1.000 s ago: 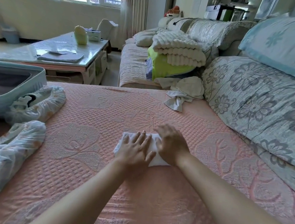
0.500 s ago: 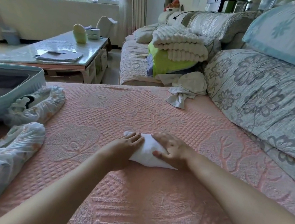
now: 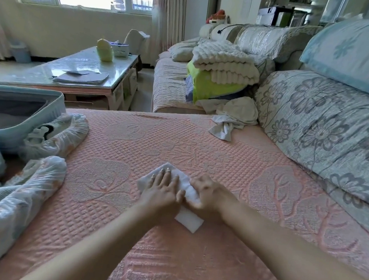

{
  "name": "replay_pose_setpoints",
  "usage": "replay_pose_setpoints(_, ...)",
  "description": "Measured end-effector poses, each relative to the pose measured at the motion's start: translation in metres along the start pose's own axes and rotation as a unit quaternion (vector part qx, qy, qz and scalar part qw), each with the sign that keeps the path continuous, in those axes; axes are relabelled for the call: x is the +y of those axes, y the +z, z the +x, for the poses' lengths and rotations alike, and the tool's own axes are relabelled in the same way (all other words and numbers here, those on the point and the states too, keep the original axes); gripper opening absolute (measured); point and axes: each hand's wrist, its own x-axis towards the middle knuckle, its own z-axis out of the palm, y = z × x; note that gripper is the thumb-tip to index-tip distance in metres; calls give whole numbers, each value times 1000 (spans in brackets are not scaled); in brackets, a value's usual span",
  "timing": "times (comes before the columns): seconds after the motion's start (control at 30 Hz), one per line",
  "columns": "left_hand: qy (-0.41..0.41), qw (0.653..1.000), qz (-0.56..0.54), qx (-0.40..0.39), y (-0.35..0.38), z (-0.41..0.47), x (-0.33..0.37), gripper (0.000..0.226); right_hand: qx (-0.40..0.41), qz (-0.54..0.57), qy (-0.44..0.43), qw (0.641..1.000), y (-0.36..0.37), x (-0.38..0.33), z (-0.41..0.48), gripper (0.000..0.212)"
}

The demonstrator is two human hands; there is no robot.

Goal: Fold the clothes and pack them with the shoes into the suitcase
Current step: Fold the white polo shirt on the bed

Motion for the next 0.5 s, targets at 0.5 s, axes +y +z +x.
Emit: replay_pose_setpoints(0.5,14,995,40,94,-1,-29,-24,53,-1,53,-62,997,8,-26,-26,68)
